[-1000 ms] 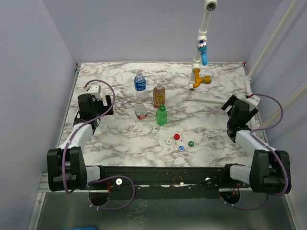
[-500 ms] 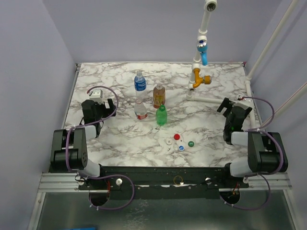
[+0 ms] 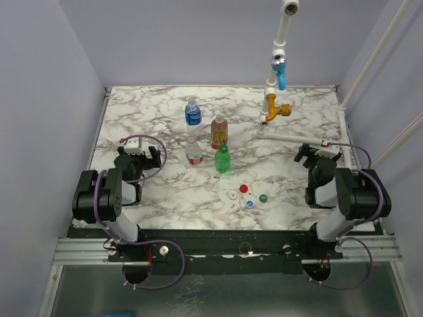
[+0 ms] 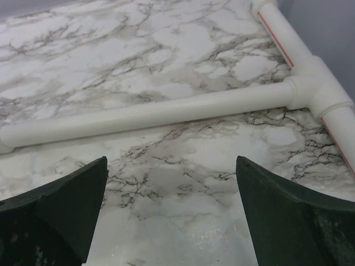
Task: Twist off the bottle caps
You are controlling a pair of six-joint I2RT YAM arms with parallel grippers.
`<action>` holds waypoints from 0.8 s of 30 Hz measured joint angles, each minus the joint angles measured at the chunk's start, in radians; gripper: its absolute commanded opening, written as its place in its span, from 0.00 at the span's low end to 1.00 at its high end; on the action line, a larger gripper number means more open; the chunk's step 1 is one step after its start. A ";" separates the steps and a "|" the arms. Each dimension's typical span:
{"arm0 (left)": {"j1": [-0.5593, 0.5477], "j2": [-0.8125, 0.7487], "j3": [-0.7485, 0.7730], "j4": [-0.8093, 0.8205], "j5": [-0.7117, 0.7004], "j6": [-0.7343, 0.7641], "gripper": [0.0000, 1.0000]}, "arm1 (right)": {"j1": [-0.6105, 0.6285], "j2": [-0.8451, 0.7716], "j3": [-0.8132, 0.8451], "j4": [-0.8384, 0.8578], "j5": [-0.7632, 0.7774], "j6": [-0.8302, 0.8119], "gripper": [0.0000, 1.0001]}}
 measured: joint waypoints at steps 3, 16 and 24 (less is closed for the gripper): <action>0.000 0.050 -0.027 0.124 -0.001 -0.007 0.99 | -0.001 0.032 0.001 -0.001 -0.016 -0.002 1.00; -0.002 0.068 0.025 0.116 -0.028 -0.024 0.99 | -0.013 0.037 0.024 0.028 -0.045 0.001 1.00; -0.002 0.068 0.025 0.116 -0.030 -0.027 0.99 | -0.013 0.037 0.024 0.037 -0.046 0.001 1.00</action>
